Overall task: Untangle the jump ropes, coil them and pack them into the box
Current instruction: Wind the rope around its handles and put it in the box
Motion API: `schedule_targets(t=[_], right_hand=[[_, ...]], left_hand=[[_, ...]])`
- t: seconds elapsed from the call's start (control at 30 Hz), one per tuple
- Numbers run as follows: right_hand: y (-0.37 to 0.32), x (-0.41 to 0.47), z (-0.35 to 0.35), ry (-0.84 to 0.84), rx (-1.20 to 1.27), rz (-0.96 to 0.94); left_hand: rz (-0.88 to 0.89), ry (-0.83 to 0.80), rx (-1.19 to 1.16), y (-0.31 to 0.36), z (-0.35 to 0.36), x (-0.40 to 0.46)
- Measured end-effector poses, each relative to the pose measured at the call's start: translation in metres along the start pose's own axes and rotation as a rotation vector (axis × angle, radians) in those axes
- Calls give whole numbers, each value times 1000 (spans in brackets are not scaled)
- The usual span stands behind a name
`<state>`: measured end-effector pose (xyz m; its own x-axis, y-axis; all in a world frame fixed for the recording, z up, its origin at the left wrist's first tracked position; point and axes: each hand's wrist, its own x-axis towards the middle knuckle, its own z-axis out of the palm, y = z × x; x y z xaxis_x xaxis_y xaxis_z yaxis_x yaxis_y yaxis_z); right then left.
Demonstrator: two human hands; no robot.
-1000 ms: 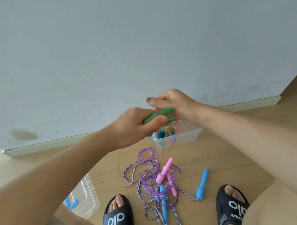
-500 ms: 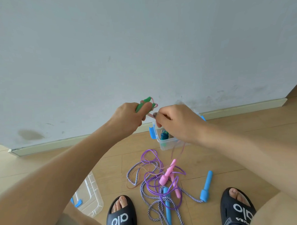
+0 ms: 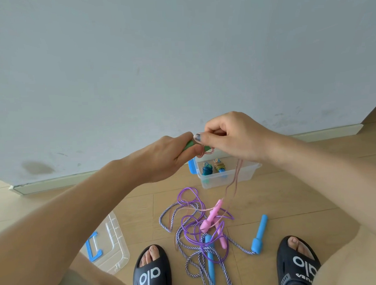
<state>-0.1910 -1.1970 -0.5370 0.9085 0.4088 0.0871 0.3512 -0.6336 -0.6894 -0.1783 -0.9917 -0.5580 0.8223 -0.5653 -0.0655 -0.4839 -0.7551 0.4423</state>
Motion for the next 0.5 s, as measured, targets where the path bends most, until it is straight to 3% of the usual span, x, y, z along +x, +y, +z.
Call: schedule_targets(t=[0.2, 0.5], right_hand=[[5, 4, -5, 12, 84, 58], [3, 9, -3, 28, 62, -7]], left_hand=[[29, -9, -114, 3, 0, -4], [92, -80, 139, 15, 2, -6]])
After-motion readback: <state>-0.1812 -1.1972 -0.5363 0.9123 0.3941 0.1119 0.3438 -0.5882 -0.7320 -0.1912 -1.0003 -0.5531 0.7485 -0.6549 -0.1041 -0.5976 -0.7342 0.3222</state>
